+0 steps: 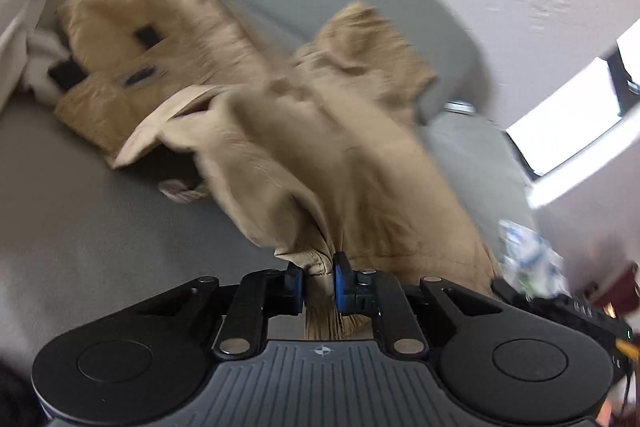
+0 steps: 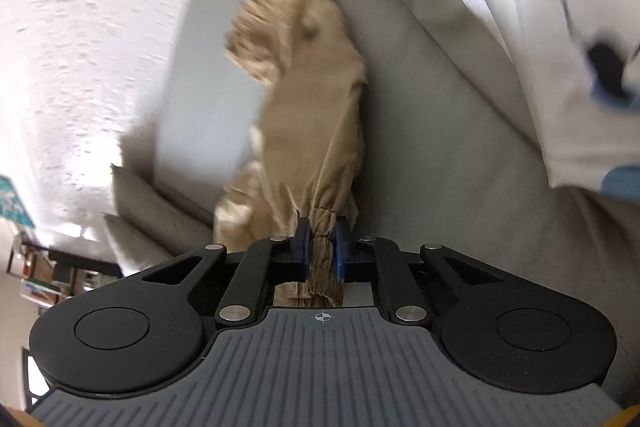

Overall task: Fold clothes
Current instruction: 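Lay the tan jacket flat on the sofa with both grippers and release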

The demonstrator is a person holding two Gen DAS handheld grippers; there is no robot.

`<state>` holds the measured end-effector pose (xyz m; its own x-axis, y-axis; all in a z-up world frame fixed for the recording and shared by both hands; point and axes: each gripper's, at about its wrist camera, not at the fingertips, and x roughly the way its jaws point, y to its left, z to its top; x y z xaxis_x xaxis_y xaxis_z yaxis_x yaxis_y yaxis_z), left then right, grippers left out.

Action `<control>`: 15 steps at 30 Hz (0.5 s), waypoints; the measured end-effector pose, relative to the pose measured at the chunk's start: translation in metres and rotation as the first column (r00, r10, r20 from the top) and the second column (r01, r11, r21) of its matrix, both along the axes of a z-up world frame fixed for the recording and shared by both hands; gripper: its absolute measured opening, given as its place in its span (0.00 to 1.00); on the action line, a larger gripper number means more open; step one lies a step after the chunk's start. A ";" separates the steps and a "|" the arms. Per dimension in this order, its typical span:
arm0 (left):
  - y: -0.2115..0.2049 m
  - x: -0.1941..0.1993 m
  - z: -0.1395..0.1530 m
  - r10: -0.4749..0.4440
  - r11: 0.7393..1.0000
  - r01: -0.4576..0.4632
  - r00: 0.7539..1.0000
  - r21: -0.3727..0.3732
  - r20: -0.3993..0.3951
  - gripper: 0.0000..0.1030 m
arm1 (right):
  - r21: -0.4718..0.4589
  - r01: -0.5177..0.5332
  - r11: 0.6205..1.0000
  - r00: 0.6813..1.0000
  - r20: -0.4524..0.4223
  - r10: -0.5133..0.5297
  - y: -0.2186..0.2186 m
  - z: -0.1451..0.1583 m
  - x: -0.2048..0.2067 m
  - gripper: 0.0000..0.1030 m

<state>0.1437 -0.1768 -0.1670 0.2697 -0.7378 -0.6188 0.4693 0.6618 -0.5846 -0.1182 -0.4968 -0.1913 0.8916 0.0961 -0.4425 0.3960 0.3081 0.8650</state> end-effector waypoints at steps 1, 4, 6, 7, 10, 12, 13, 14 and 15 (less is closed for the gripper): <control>0.006 -0.007 0.009 -0.011 1.000 0.011 1.000 0.007 -0.017 0.11 | -0.021 0.000 1.000 1.000 0.008 0.000 0.003 0.013 -0.009 0.10; 0.031 -0.027 0.027 -0.025 1.000 0.023 0.992 -0.017 -0.122 0.11 | -0.081 -0.014 0.997 1.000 0.005 0.014 0.015 0.049 -0.037 0.09; 0.050 -0.042 0.031 -0.038 0.999 0.033 0.985 -0.032 -0.167 0.11 | -0.120 -0.027 0.992 1.000 0.004 0.027 0.025 0.072 -0.059 0.09; 0.057 -0.049 0.030 -0.040 0.999 0.037 0.983 -0.019 -0.180 0.12 | -0.137 -0.033 0.990 0.999 -0.003 0.033 0.030 0.080 -0.072 0.09; 0.070 -0.063 0.012 -0.016 0.992 0.044 0.973 0.114 -0.230 0.27 | -0.155 -0.085 0.984 0.994 -0.086 0.072 0.046 0.088 -0.096 0.10; 0.076 -0.076 0.005 0.008 0.976 0.044 0.972 0.214 -0.234 0.25 | -0.140 -0.140 0.980 0.975 -0.192 0.112 0.055 0.082 -0.101 0.24; 0.079 -0.086 0.011 -0.002 0.978 0.046 0.977 0.203 -0.212 0.31 | -0.146 -0.147 0.978 0.964 -0.242 0.109 0.059 0.080 -0.105 0.25; 0.083 -0.095 0.018 -0.012 0.980 0.049 0.982 0.193 -0.190 0.35 | -0.170 -0.149 0.974 0.957 -0.272 0.099 0.063 0.082 -0.109 0.25; 0.086 -0.105 0.024 -0.023 0.983 0.052 0.986 0.175 -0.164 0.41 | -0.226 -0.140 0.964 0.961 -0.264 0.077 0.067 0.091 -0.114 0.25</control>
<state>0.0390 -0.0905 -0.1425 0.1307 -0.6195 -0.7741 0.4052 0.7460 -0.5285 -0.2319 -0.4295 -0.1004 0.7390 0.0494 -0.6719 0.5428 0.5472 0.6372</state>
